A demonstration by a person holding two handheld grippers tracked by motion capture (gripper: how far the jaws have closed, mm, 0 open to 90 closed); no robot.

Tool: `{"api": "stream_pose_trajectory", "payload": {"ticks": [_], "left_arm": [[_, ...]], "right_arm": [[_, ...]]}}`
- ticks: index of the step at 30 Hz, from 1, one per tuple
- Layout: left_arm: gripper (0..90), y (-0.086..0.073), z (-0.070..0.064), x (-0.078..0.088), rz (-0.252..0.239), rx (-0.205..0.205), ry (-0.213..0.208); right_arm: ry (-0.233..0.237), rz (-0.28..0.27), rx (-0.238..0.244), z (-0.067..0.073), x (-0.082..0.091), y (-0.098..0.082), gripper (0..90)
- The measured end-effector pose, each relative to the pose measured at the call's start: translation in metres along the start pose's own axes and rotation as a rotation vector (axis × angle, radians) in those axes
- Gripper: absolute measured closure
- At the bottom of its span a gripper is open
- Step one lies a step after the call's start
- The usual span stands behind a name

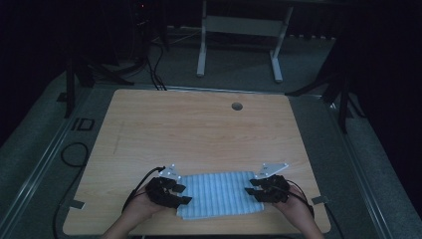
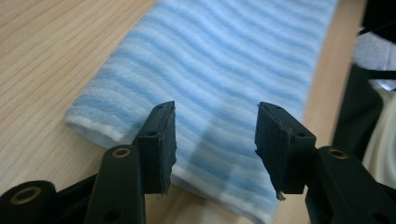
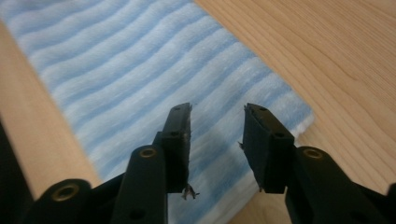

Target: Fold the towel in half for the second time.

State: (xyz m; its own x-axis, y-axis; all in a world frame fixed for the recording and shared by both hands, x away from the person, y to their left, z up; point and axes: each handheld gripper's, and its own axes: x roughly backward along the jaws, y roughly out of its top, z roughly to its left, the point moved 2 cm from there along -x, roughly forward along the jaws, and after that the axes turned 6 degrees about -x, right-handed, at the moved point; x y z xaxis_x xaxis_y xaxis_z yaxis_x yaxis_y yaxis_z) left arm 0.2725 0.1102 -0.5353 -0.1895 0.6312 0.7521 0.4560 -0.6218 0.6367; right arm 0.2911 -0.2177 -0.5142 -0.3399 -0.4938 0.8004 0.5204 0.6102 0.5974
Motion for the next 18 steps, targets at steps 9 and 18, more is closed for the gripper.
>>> {"api": "stream_pose_trajectory", "payload": {"ticks": [9,18], "left_arm": [[49.3,-0.003,0.006,-0.017,0.06,-0.02,0.035],[49.8,-0.002,0.015,-0.018,0.052,-0.009,0.051]], "right_arm": [[-0.014,0.071,-0.011,-0.01,-0.029,-0.006,57.7],[-0.028,0.065,-0.021,-0.013,-0.036,-0.005,56.4]]}}
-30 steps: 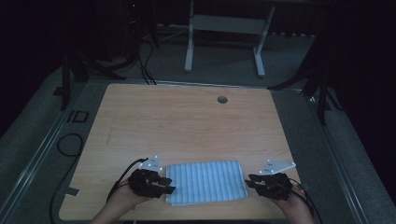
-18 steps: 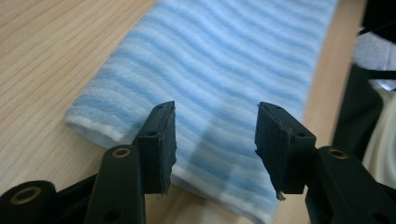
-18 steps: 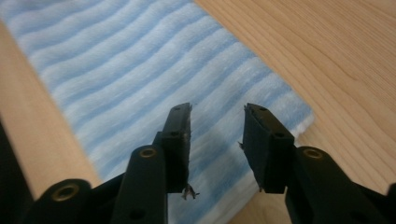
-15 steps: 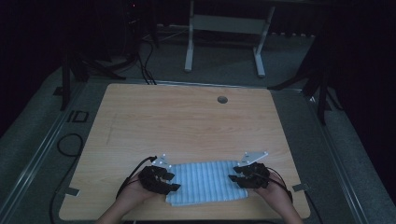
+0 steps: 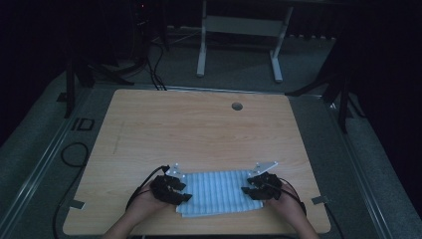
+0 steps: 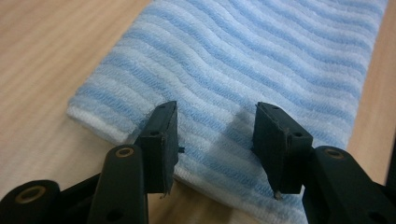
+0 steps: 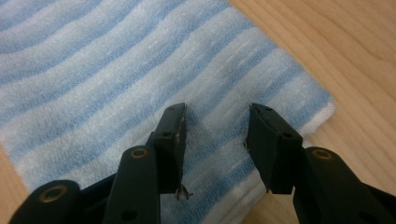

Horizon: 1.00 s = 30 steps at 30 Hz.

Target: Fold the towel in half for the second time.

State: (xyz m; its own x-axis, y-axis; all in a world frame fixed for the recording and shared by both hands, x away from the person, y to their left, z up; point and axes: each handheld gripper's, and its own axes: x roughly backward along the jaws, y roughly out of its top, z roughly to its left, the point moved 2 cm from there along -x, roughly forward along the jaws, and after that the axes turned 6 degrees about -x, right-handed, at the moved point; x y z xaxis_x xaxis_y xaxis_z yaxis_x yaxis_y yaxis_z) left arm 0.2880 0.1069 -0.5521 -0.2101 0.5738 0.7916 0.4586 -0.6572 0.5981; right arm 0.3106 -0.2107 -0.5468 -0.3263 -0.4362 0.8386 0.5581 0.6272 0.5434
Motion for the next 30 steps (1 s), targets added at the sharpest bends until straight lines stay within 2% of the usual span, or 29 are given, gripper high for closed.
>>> {"api": "stream_pose_trajectory", "payload": {"ticks": [7,12,17,18,19,21,30], "left_arm": [[49.8,0.006,0.019,-0.002,-0.005,0.012,0.021],[49.7,0.01,0.035,-0.004,-0.017,0.014,0.037],[49.8,0.015,0.053,-0.004,-0.02,0.031,0.054],[49.8,0.015,0.053,-0.004,-0.02,0.031,0.054],[49.8,0.018,0.062,-0.005,-0.011,0.032,0.07],[49.7,0.022,0.07,-0.005,-0.002,0.035,0.086],[49.7,0.031,0.101,-0.008,-0.004,0.062,0.116]], "right_arm": [[-0.023,-0.007,0.004,-0.006,-0.007,0.009,53.2],[-0.046,-0.012,-0.006,-0.017,-0.015,0.023,50.3],[-0.043,-0.022,-0.017,-0.026,-0.024,0.035,50.0],[-0.043,-0.022,-0.017,-0.026,-0.024,0.035,50.0],[-0.044,-0.019,-0.02,-0.028,-0.025,0.038,50.0],[-0.047,-0.02,-0.027,-0.034,-0.032,0.048,49.9],[-0.047,-0.015,-0.051,-0.051,-0.046,0.073,49.2]]}}
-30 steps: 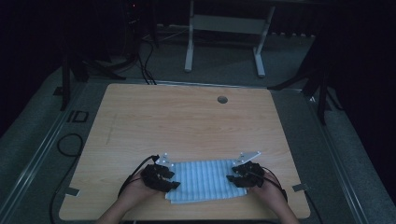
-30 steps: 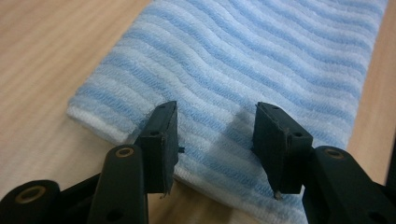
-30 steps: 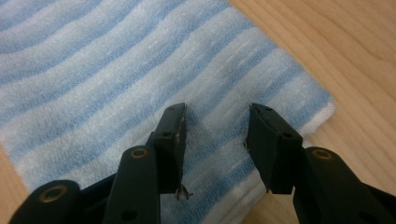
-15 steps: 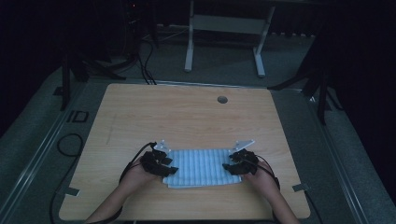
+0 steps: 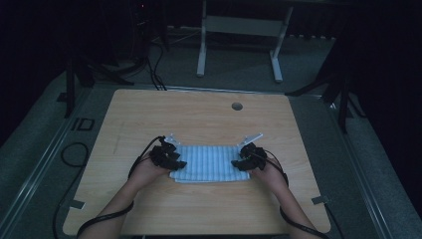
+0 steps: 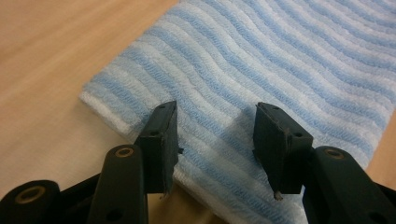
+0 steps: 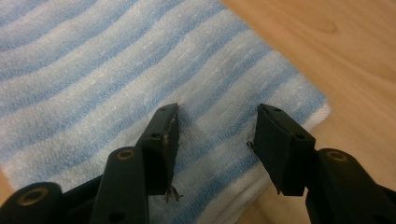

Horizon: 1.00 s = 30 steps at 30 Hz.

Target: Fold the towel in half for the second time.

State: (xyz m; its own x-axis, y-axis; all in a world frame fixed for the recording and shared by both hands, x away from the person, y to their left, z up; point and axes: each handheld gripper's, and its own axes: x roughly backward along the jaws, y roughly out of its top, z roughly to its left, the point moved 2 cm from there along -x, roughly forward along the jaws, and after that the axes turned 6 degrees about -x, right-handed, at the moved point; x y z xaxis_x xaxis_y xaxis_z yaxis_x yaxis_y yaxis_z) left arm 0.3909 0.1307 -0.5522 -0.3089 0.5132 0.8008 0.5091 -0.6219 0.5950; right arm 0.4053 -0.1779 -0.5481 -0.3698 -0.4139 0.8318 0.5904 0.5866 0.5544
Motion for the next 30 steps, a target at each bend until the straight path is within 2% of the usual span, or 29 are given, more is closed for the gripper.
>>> {"api": "stream_pose_trajectory", "payload": {"ticks": [8,11,17,20,21,24,25,26,27,28,30], "left_arm": [[49.7,0.009,0.022,-0.005,-0.004,0.032,0.026],[49.7,0.013,0.031,-0.007,-0.001,0.047,0.031],[49.7,0.017,0.043,-0.008,0.003,0.074,0.043],[49.6,0.019,0.045,-0.009,0.007,0.073,0.054],[49.0,0.019,0.046,-0.008,-0.002,0.086,0.045],[47.4,0.02,0.044,-0.006,-0.018,0.083,0.05],[45.2,0.02,0.041,-0.002,-0.047,0.085,0.033],[40.4,0.02,0.038,0.0,-0.07,0.085,0.032],[38.9,0.02,0.035,0.002,-0.094,0.092,0.029],[38.4,0.02,0.032,0.004,-0.112,0.09,0.026],[29.5,0.019,0.028,0.007,-0.129,0.07,0.014]], "right_arm": [[0.002,0.0,-0.022,-0.012,-0.011,0.017,49.0],[0.002,0.0,-0.049,-0.019,-0.018,0.027,48.4],[-0.001,0.008,-0.047,-0.024,-0.024,0.038,48.4],[-0.002,0.002,-0.051,-0.026,-0.028,0.043,48.5],[-0.005,0.003,-0.053,-0.026,-0.028,0.044,48.4],[0.006,0.002,-0.049,-0.025,-0.024,0.044,45.4],[0.017,-0.011,-0.055,-0.025,-0.022,0.044,44.1],[0.038,-0.039,-0.062,-0.024,-0.015,0.043,41.2],[0.039,-0.056,-0.061,-0.024,-0.011,0.043,40.8],[0.05,-0.073,-0.065,-0.024,-0.008,0.042,39.4],[0.062,-0.114,-0.081,-0.023,-0.001,0.041,33.1]]}}
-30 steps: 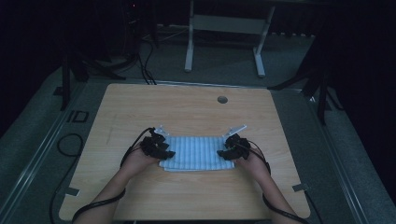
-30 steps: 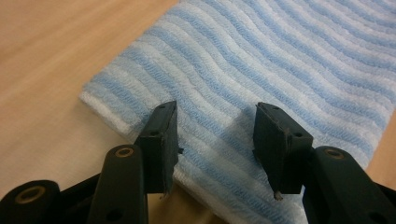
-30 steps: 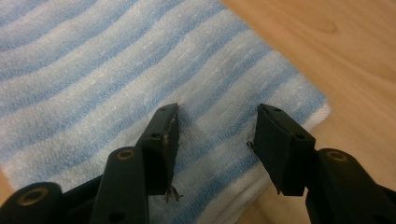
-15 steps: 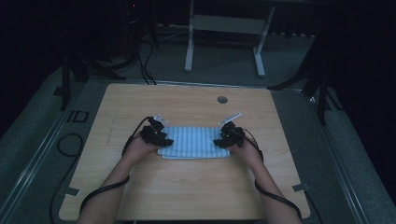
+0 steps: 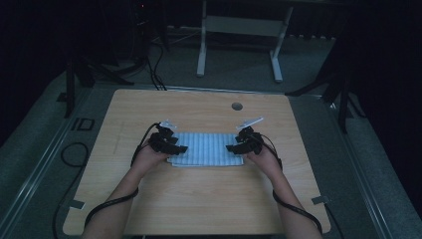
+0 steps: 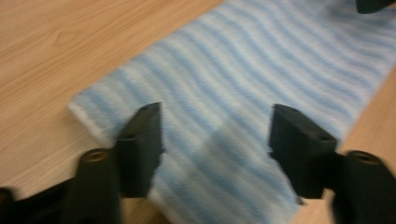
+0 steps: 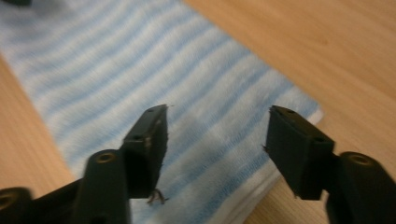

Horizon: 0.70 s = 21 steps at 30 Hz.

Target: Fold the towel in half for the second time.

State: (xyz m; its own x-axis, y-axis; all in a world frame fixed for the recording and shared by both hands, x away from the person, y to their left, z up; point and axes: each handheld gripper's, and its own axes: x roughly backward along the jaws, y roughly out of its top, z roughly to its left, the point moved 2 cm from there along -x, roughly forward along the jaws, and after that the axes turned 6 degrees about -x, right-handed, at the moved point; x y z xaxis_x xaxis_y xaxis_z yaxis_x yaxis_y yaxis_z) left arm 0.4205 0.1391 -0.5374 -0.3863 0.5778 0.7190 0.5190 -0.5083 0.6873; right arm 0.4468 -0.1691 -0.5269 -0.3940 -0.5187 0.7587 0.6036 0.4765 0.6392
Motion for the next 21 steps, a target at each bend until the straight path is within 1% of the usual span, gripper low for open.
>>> {"api": "stream_pose_trajectory", "payload": {"ticks": [1,2,3,4,5,7,9,10,12,13,14,15,16,17,18,20,21], "left_arm": [[28.3,-0.001,-0.001,0.002,-0.004,-0.005,-0.007],[27.0,-0.002,-0.003,0.004,-0.015,-0.003,-0.009],[23.7,-0.003,-0.005,0.006,-0.025,-0.002,-0.01],[21.3,-0.004,-0.007,0.008,-0.036,-0.008,-0.015],[17.7,-0.005,-0.009,0.01,-0.04,-0.013,-0.012],[13.9,-0.008,-0.014,0.015,-0.057,-0.034,0.021],[12.9,-0.012,-0.015,0.02,-0.084,-0.035,0.036],[12.6,-0.014,-0.015,0.022,-0.101,-0.034,0.051],[11.2,-0.02,-0.015,0.026,-0.123,-0.021,0.067],[10.8,-0.02,-0.015,0.026,-0.123,-0.021,0.067],[10.8,-0.02,-0.015,0.026,-0.123,-0.021,0.067],[7.5,-0.03,-0.014,0.033,-0.148,-0.011,0.088],[6.7,-0.034,-0.014,0.035,-0.158,0.003,0.095],[4.0,-0.037,-0.014,0.036,-0.162,0.022,0.1],[1.3,-0.042,-0.013,0.038,-0.164,0.032,0.095],[1.3,-0.049,-0.012,0.04,-0.157,0.042,0.083],[1.3,-0.054,-0.012,0.042,-0.146,0.032,0.091]], "right_arm": [[0.007,-0.019,-0.007,0.0,0.003,0.0,28.6],[0.027,-0.025,0.0,0.001,0.005,-0.002,22.9],[0.032,-0.037,0.013,0.002,0.007,-0.003,19.5],[0.027,-0.046,0.013,0.004,0.009,-0.005,19.3],[0.023,-0.053,0.009,0.004,0.01,-0.006,18.5],[0.024,-0.064,0.022,0.006,0.011,-0.01,17.5],[0.023,-0.073,0.022,0.006,0.012,-0.014,17.5],[0.021,-0.079,0.022,0.006,0.013,-0.015,17.4],[0.022,-0.096,0.023,0.005,0.014,-0.019,16.5],[0.022,-0.096,0.023,0.005,0.014,-0.019,16.5],[0.018,-0.108,0.024,0.005,0.016,-0.021,16.5],[0.023,-0.124,0.022,0.004,0.018,-0.025,13.9],[0.022,-0.124,0.024,0.003,0.019,-0.027,14.0],[0.022,-0.129,0.028,0.003,0.02,-0.03,14.0],[0.017,-0.135,0.026,0.002,0.022,-0.032,14.0],[0.017,-0.143,0.019,0.001,0.025,-0.037,13.8],[0.014,-0.152,0.017,0.0,0.027,-0.039,13.8]]}}
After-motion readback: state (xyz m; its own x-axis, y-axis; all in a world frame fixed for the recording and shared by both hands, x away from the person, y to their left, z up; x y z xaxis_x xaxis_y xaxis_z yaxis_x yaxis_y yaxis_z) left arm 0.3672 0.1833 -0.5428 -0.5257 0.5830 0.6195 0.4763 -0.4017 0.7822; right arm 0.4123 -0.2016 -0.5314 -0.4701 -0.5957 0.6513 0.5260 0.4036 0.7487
